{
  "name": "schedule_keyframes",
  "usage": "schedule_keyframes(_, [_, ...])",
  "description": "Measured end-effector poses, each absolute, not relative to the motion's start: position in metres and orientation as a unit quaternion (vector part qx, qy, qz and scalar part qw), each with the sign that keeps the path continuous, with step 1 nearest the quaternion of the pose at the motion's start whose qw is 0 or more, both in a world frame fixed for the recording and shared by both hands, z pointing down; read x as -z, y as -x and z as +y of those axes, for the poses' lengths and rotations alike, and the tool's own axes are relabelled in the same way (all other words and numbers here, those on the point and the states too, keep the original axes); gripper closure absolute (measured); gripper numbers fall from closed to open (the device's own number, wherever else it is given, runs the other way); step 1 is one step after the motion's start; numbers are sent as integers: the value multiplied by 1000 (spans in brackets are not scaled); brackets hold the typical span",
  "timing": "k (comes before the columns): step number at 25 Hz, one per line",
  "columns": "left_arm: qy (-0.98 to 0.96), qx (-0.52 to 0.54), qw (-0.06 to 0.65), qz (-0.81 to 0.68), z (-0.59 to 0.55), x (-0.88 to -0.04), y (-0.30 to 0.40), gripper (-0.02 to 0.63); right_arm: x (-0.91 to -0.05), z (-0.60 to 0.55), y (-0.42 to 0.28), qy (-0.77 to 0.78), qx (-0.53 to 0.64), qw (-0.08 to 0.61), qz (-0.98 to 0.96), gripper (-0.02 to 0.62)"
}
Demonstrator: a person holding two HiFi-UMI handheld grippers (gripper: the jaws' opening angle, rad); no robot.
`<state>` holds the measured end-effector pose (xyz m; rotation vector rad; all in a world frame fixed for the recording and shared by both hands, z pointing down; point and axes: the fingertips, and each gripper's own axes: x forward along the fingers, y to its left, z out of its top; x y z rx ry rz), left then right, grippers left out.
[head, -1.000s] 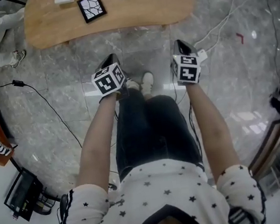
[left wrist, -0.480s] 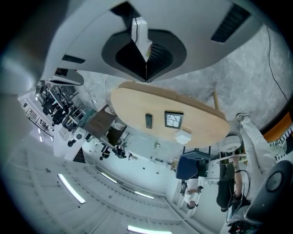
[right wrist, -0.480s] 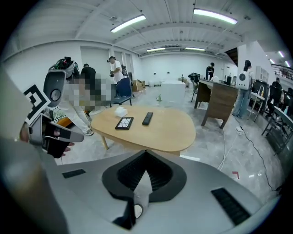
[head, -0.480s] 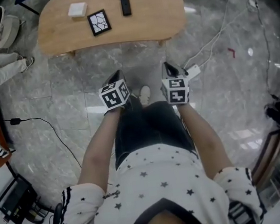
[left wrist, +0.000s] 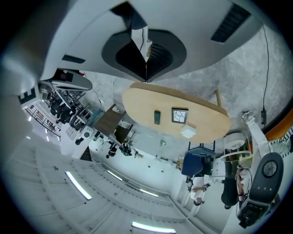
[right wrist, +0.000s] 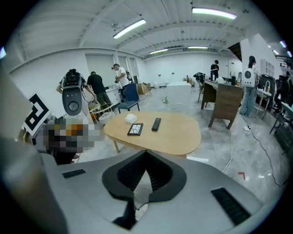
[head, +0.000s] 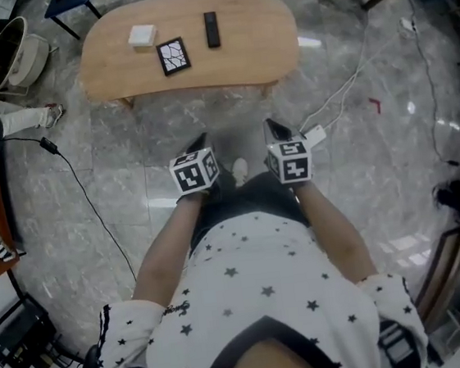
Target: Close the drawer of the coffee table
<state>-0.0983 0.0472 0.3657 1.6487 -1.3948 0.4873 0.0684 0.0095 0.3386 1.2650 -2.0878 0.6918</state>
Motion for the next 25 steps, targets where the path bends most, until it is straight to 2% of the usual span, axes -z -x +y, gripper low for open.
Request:
schedule_keyframes(15, [-686,-166,435,-559,57,-303,109,595,-283,25,-59,-439,-250,265,-822,586])
schedule_keyframes(25, [-688,-162,429,-562,56,-295,105,595,-277,31,-58,-429,-247,263,-829,586])
